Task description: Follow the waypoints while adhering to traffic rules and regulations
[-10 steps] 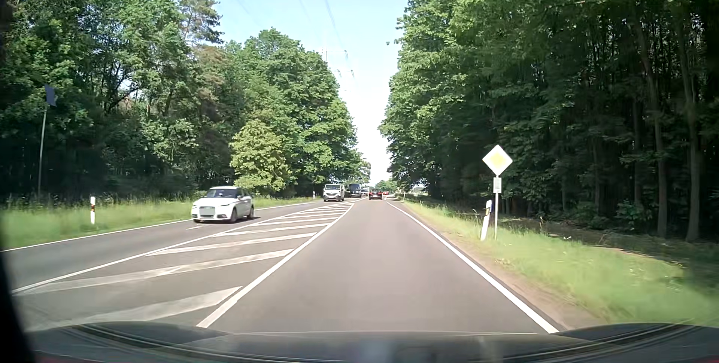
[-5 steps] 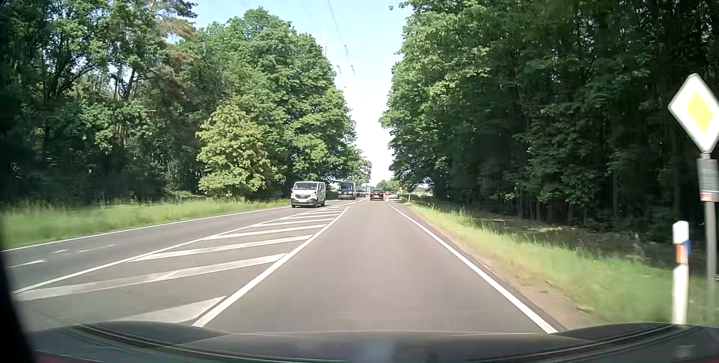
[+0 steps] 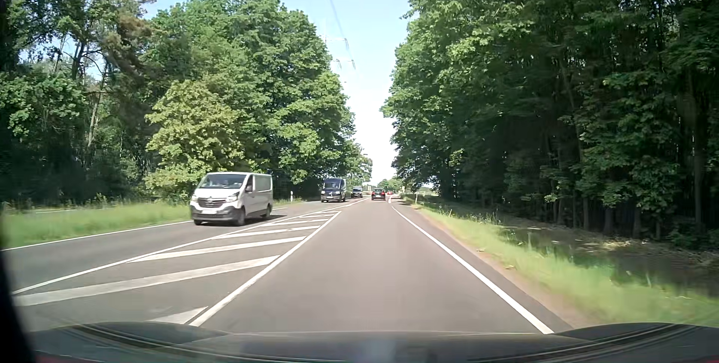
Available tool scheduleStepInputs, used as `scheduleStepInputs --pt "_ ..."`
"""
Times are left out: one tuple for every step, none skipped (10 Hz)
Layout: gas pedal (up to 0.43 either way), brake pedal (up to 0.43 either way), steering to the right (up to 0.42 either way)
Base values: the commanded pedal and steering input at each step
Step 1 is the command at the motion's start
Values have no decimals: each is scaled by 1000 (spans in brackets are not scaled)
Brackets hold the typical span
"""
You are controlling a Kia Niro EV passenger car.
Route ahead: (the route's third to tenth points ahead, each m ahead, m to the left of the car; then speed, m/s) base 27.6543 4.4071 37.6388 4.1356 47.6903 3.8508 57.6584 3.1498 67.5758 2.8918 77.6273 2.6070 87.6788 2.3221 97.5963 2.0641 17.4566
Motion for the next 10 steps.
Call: scheduleStepInputs --pt "47 30 0" --pt "47 30 0" --pt "47 30 0" --pt "47 30 0" --pt "47 30 1" --pt "47 30 1" --pt "47 30 0" --pt "47 30 -1" --pt "47 30 -4" --pt "47 30 -5"
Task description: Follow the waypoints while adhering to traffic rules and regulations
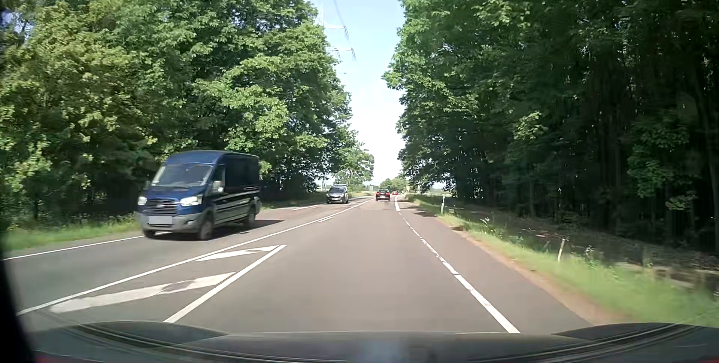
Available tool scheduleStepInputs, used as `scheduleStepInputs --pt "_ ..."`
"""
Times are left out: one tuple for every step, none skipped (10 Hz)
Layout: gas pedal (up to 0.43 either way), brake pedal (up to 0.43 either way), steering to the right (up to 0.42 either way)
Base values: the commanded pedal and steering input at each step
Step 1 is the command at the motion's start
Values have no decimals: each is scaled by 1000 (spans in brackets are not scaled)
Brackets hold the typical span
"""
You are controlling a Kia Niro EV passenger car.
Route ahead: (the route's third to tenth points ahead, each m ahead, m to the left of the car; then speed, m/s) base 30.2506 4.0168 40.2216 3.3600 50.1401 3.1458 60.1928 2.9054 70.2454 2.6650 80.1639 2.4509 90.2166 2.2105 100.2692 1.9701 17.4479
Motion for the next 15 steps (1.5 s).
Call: scheduleStepInputs --pt "47 30 -4" --pt "47 30 -4" --pt "47 30 -3" --pt "47 30 -1" --pt "47 30 0" --pt "47 30 1" --pt "47 30 3" --pt "47 30 4" --pt "47 30 5" --pt "47 30 6" --pt "47 30 6" --pt "47 30 7" --pt "47 30 7" --pt "47 30 7" --pt "47 30 7"
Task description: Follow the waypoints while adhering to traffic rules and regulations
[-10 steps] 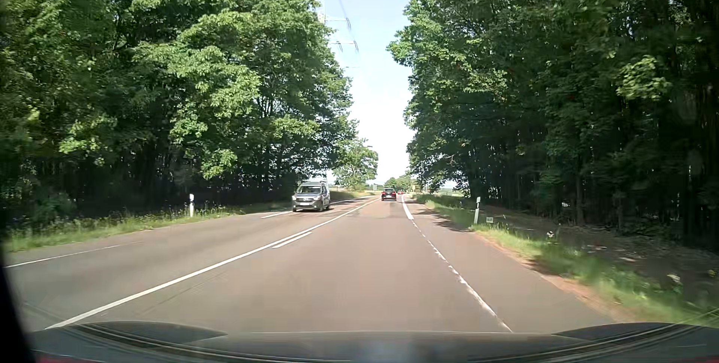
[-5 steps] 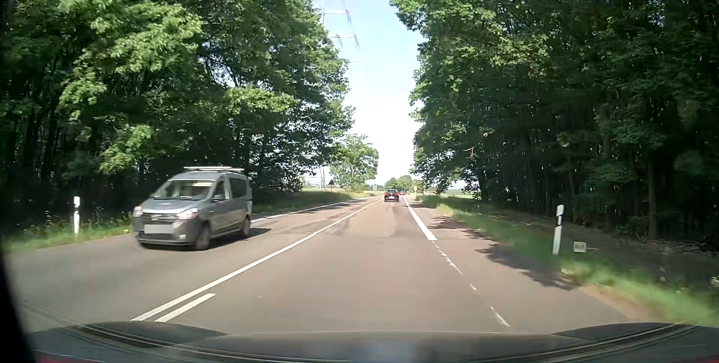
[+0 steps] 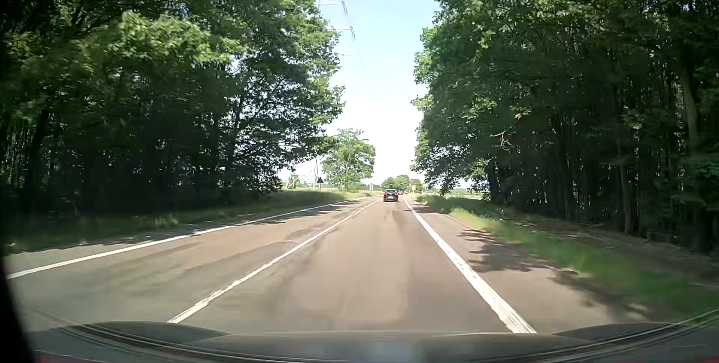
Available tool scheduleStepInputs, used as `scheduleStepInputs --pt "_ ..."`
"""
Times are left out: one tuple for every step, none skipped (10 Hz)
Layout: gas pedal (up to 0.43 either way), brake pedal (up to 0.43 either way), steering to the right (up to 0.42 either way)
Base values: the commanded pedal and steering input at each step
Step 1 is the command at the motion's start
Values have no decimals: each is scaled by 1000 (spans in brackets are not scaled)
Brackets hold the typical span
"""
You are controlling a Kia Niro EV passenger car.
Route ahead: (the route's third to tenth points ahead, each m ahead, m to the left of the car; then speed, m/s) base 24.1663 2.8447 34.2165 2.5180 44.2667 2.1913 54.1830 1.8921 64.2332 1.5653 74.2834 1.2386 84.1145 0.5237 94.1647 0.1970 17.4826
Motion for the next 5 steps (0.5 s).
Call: scheduleStepInputs --pt "59 30 8" --pt "67 30 8" --pt "79 30 9" --pt "79 30 9" --pt "79 30 9"
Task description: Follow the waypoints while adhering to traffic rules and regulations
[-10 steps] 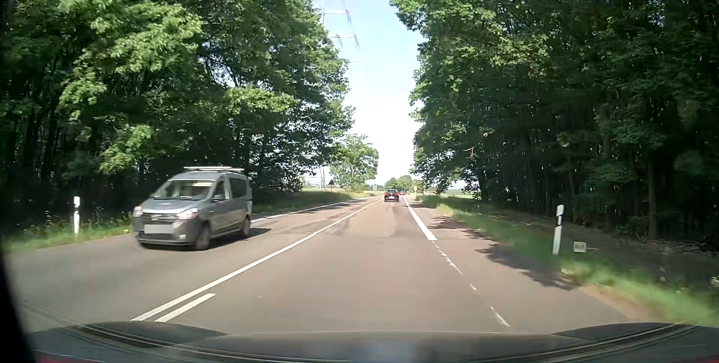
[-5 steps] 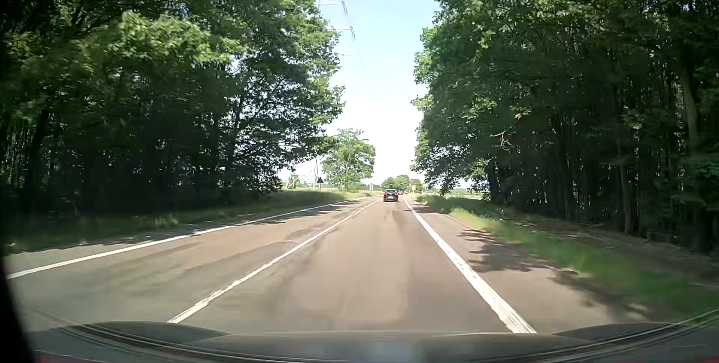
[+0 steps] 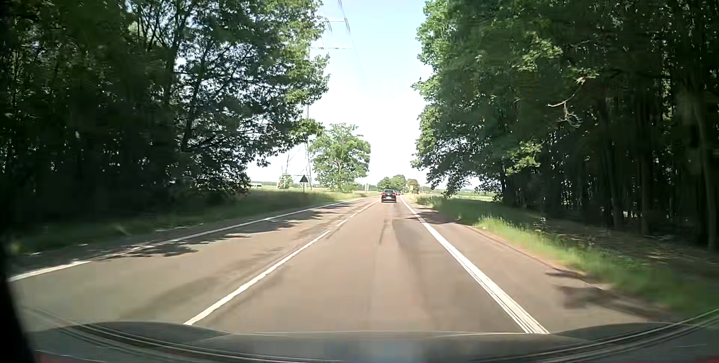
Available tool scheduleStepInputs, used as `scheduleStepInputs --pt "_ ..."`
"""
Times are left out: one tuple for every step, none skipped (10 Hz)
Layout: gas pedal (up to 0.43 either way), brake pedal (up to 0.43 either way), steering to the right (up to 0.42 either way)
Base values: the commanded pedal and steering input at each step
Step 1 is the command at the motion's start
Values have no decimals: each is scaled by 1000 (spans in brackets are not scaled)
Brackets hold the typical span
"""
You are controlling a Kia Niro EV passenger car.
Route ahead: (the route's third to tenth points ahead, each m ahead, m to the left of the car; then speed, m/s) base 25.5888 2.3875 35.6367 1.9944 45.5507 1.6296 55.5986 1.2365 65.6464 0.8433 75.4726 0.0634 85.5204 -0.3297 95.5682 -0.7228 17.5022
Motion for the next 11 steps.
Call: scheduleStepInputs --pt "79 30 9" --pt "79 30 9" --pt "79 30 9" --pt "79 30 9" --pt "79 30 9" --pt "87 30 9" --pt "87 30 9" --pt "87 30 8" --pt "87 30 6" --pt "87 30 5" --pt "87 30 4"
